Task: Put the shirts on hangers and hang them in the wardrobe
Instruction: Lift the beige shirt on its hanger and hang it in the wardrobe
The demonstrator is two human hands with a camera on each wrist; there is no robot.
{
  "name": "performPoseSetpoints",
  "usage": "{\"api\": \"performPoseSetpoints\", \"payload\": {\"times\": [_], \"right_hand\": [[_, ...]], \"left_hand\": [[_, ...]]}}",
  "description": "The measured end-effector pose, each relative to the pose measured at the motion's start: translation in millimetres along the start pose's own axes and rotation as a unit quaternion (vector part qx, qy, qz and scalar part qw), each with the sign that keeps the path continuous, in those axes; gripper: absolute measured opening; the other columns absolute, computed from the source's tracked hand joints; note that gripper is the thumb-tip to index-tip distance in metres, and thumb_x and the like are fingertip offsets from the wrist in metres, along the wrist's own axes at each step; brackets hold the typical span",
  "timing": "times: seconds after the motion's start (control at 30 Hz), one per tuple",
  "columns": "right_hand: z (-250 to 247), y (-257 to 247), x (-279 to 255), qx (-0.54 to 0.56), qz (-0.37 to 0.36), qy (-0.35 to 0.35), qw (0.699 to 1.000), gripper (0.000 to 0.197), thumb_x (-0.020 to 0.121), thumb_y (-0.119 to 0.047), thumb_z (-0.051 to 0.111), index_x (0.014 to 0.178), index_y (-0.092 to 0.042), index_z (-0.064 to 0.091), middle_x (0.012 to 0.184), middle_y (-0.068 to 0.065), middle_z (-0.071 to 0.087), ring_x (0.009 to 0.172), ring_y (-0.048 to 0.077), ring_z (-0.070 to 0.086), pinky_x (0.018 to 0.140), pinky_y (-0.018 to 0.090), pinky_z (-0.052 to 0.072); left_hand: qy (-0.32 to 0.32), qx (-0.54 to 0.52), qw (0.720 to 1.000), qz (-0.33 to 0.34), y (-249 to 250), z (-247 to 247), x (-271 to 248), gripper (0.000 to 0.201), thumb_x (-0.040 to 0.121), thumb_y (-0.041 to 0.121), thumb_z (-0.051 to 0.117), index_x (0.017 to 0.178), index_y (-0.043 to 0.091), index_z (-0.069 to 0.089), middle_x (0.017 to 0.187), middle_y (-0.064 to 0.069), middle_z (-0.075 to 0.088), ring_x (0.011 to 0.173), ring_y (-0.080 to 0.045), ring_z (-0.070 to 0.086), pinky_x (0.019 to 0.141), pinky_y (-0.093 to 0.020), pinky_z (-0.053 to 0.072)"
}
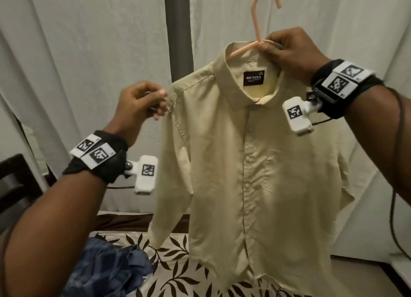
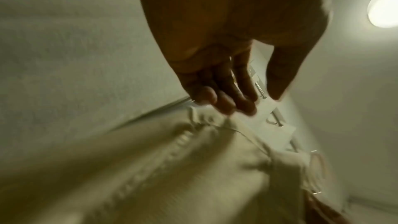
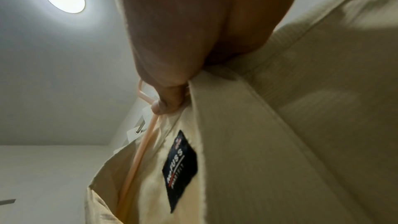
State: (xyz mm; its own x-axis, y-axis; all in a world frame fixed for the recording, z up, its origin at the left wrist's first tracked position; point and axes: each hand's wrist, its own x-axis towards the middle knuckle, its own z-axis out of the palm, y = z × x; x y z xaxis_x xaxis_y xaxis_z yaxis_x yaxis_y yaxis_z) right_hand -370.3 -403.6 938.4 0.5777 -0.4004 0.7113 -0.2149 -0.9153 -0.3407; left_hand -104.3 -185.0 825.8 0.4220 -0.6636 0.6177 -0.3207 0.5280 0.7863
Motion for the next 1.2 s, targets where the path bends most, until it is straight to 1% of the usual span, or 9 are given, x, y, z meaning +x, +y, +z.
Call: {"api": "performPoseSetpoints", "payload": {"times": [0.2, 0.33, 0.47, 0.53, 0.67, 0.8, 0.9, 1.0, 1.2], "right_hand": [[-27, -34, 8, 0.032, -0.043, 0.037, 0.998, 0.028, 0.102, -0.035, 0.053, 0.108, -0.011, 0.066, 0.083, -0.004, 0.061, 0.068, -0.002, 0.059, 0.062, 0.015, 0.050], [-50, -44, 15, 0.086, -0.043, 0.116, 0.989, 0.015, 0.101, -0.036, 0.054, 0.113, -0.027, 0.057, 0.104, -0.013, 0.065, 0.093, -0.006, 0.065, 0.077, 0.016, 0.053], [-52, -35, 23, 0.057, -0.039, 0.109, 0.992, 0.020, 0.102, -0.034, 0.053, 0.101, -0.017, 0.065, 0.084, -0.009, 0.063, 0.070, -0.004, 0.062, 0.062, 0.017, 0.050], [-40, -21, 27, 0.048, -0.022, 0.097, 0.994, 0.028, 0.100, -0.032, 0.056, 0.094, -0.009, 0.069, 0.079, -0.002, 0.062, 0.065, 0.003, 0.058, 0.059, 0.023, 0.048], [0, 5, 22, 0.054, 0.024, 0.076, 0.995, 0.033, 0.097, -0.030, 0.060, 0.086, 0.000, 0.069, 0.074, 0.005, 0.057, 0.063, 0.007, 0.048, 0.059, 0.028, 0.040], [31, 13, 12, 0.061, 0.035, 0.042, 0.997, 0.039, 0.094, -0.036, 0.063, 0.087, 0.002, 0.072, 0.075, 0.013, 0.065, 0.067, 0.013, 0.053, 0.061, 0.031, 0.043], [42, 5, 6, 0.079, 0.029, 0.021, 0.996, 0.037, 0.092, -0.036, 0.066, 0.084, -0.001, 0.072, 0.073, 0.011, 0.064, 0.067, 0.012, 0.056, 0.060, 0.031, 0.044], [41, -3, 2, 0.088, 0.004, 0.014, 0.996, 0.035, 0.091, -0.038, 0.067, 0.078, -0.006, 0.071, 0.068, 0.002, 0.061, 0.062, 0.007, 0.054, 0.057, 0.027, 0.043], [5, 23, -16, 0.116, 0.031, -0.114, 0.986, 0.041, 0.090, -0.050, 0.065, 0.094, -0.010, 0.066, 0.082, -0.007, 0.062, 0.077, 0.003, 0.057, 0.074, 0.023, 0.045]], "left_hand": [[-0.174, -0.121, 0.965, -0.155, -37, 89, -2, 0.022, 0.094, 0.018, 0.062, 0.114, 0.011, 0.066, 0.109, -0.013, 0.073, 0.095, -0.024, 0.070, 0.073, -0.030, 0.054], [-0.203, 0.101, 0.914, -0.338, -182, 78, -77, 0.008, 0.096, 0.014, 0.064, 0.101, 0.008, 0.065, 0.091, -0.007, 0.065, 0.074, -0.006, 0.063, 0.062, -0.030, 0.052], [-0.461, 0.476, 0.701, -0.262, -257, 44, -144, 0.032, 0.095, 0.023, 0.059, 0.101, -0.008, 0.066, 0.080, -0.012, 0.062, 0.071, -0.017, 0.049, 0.062, -0.028, 0.038], [-0.526, 0.434, 0.666, -0.303, -230, 40, -140, 0.044, 0.090, 0.031, 0.062, 0.099, -0.012, 0.065, 0.068, -0.006, 0.062, 0.055, -0.010, 0.049, 0.053, -0.018, 0.035], [-0.531, 0.269, 0.774, -0.214, -114, 50, -80, 0.036, 0.095, 0.037, 0.065, 0.113, 0.007, 0.069, 0.086, -0.002, 0.073, 0.075, -0.020, 0.068, 0.073, -0.033, 0.058], [-0.182, 0.215, 0.947, 0.152, 12, 81, -13, 0.031, 0.090, 0.029, 0.073, 0.115, 0.013, 0.064, 0.102, -0.005, 0.070, 0.090, -0.016, 0.067, 0.080, -0.043, 0.057], [0.052, 0.366, 0.892, 0.259, 47, 97, 43, 0.069, 0.080, 0.058, 0.072, 0.133, 0.019, 0.049, 0.126, -0.007, 0.057, 0.111, -0.018, 0.051, 0.094, -0.034, 0.045], [-0.030, 0.419, 0.896, 0.146, 57, 109, 79, 0.080, 0.077, 0.061, 0.074, 0.139, 0.018, 0.047, 0.123, -0.005, 0.061, 0.105, -0.019, 0.057, 0.084, -0.030, 0.049], [-0.073, 0.370, 0.913, 0.154, 45, 109, 95, 0.029, 0.086, 0.042, 0.074, 0.078, 0.014, 0.072, 0.058, 0.003, 0.048, 0.053, -0.010, 0.040, 0.050, -0.029, 0.036]]}}
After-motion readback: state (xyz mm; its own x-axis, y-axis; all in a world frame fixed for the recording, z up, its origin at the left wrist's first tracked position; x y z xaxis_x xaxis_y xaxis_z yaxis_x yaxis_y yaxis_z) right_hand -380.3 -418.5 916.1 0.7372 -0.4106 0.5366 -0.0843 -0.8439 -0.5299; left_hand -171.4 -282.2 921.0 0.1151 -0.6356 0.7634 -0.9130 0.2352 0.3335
